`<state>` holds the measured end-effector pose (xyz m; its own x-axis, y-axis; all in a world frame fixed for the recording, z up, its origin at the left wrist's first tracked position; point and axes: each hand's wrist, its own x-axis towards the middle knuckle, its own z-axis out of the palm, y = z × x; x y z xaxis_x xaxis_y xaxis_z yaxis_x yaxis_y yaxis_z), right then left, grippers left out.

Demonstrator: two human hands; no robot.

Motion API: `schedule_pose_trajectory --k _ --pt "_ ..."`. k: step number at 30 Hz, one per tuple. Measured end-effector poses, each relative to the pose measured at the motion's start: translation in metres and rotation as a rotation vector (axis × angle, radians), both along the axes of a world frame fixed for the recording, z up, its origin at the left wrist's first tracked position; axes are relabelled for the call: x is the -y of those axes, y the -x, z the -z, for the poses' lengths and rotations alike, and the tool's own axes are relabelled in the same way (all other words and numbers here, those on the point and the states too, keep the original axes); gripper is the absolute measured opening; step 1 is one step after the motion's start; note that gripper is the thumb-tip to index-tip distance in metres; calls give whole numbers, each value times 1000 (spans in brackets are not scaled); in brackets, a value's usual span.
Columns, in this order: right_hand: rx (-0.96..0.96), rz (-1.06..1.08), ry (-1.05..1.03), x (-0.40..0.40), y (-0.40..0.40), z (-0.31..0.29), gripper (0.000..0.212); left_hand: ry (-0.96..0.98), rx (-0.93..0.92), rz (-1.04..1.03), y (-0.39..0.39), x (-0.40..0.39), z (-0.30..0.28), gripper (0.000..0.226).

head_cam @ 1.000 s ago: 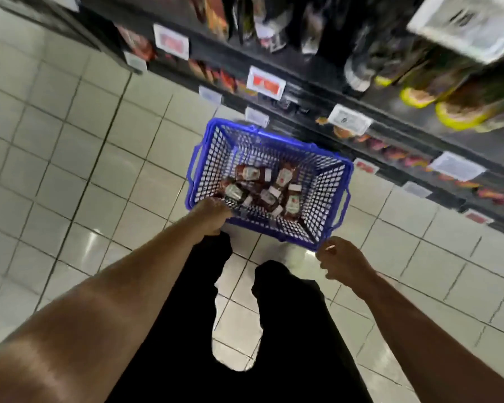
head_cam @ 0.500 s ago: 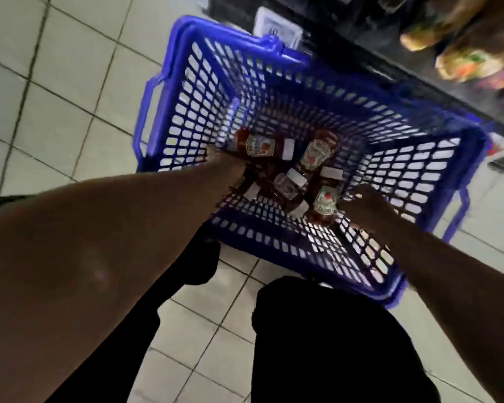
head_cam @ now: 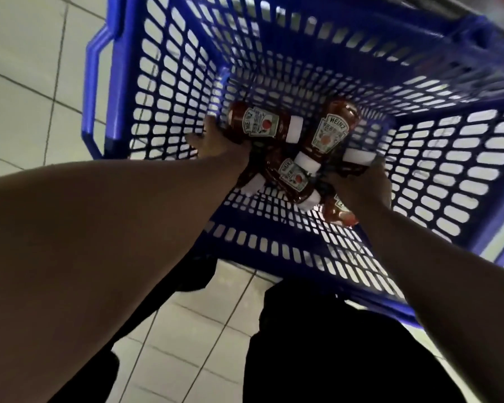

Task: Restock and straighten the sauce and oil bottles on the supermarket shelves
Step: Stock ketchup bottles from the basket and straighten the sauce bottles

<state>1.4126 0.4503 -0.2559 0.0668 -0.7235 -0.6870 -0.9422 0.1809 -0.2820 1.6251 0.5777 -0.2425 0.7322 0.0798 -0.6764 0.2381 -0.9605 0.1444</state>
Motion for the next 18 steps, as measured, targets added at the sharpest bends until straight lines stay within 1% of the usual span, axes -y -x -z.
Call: schedule_pose_trajectory --k 3,5,7,8,11,12,14,15,17,18 --pt "25 23 -14 1 6 -47 75 133 5 25 1 -5 -37 75" --pt "57 48 -68 -1 6 -87 70 143 -22 8 4 -14 -77 84" --pt "125 94 -158 -4 -2 -135 65 168 -47 -62 5 -14 -128 87" --pt "159 115 -208 -7 -8 -164 63 197 -61 -110 6 -15 -159 83" --pt "255 150 -375 -15 -29 -262 46 313 -154 -288 8 -15 -258 74" --pt "274 191 -460 -19 -35 -298 40 370 -191 -323 8 -15 -293 69" --pt "350 297 -644 -21 -45 -374 28 536 -264 -401 7 -11 -365 46" --pt "392 323 -720 -20 -48 -412 30 624 -314 -442 5 -11 -401 38" --pt "464 294 -828 -14 -51 -489 43 817 -457 -480 2 -9 -479 36" --pt "511 288 -876 -11 -50 -525 46 918 -530 -472 1 -7 -517 33"
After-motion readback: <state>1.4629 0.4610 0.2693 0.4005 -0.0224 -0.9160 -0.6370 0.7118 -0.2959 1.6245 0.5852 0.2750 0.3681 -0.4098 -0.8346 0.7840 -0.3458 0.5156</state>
